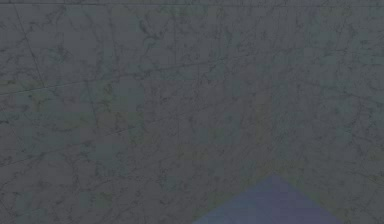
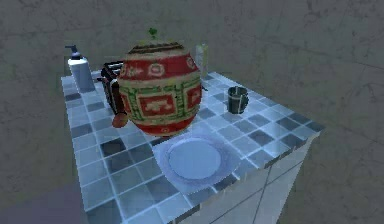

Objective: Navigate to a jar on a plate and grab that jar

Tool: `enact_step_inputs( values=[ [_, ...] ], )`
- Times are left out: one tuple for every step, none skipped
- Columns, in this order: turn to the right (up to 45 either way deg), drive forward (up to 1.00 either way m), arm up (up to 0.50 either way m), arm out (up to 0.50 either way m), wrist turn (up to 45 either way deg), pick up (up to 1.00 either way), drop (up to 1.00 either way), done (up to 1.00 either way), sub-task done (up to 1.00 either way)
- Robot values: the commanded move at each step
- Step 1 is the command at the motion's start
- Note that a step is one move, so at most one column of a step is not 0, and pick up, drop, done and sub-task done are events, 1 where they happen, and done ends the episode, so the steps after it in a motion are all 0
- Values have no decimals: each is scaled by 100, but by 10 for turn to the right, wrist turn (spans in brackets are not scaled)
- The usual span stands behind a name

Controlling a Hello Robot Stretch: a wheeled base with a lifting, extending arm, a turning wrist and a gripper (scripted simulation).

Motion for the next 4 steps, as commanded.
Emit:
enact_step_inputs(
  values=[
    [0,0,50,0,0,0,0,0,0],
    [0,0,38,0,0,0,0,0,0],
    [0,0,0,24,0,0,0,0,0],
    [0,0,0,0,450,0,0,0,0]
  ],
)
